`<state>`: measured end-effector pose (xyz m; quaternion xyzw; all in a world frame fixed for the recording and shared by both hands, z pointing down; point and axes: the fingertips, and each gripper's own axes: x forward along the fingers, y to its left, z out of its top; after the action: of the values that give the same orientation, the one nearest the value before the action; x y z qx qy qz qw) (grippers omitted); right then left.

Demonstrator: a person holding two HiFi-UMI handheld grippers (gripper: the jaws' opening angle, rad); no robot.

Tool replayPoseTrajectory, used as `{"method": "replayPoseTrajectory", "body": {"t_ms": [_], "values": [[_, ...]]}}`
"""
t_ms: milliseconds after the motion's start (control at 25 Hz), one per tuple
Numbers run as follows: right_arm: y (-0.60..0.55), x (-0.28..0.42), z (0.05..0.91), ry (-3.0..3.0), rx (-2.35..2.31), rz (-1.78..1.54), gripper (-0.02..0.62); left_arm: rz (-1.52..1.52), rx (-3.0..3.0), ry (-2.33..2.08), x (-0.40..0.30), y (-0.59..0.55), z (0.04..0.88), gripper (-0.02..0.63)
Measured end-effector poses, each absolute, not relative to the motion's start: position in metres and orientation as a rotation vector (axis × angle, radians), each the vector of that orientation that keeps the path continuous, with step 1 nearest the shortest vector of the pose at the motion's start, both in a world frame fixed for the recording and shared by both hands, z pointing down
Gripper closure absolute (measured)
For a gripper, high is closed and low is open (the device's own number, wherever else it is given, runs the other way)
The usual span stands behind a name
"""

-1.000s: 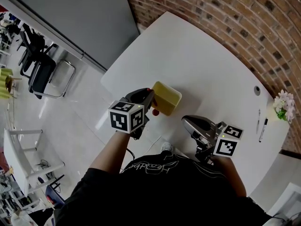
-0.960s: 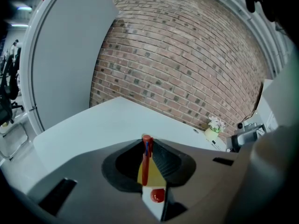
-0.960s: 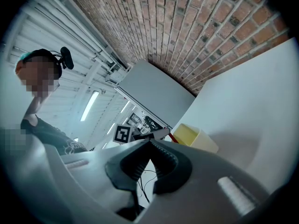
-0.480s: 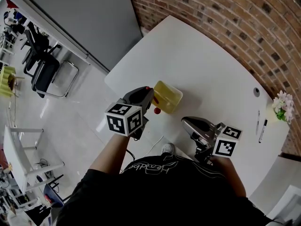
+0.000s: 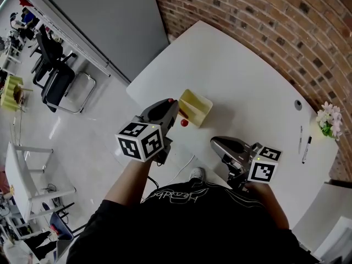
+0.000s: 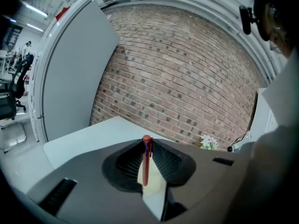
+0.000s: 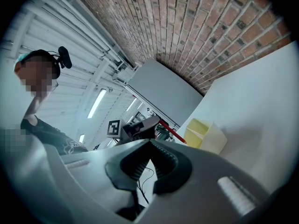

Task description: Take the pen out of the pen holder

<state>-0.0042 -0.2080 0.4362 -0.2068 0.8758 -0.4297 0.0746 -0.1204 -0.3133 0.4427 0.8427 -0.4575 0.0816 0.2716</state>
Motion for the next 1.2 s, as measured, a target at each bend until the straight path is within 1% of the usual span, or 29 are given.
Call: {"method": "replayPoseTrajectory", "body": {"t_ms": [360,1200], "values": [[-0.173,0.008,0.415,2.646,-0.593,-1.235,0.592,0.141,2.308,-1.205,-0.102,-0.265,0.400,0.540],[-0.078,0.023,0.367,2.683,-0.520,-1.072,0.592,0.153,2.389,-1.071,-0.054,-0.112,0.360,0.540]]}}
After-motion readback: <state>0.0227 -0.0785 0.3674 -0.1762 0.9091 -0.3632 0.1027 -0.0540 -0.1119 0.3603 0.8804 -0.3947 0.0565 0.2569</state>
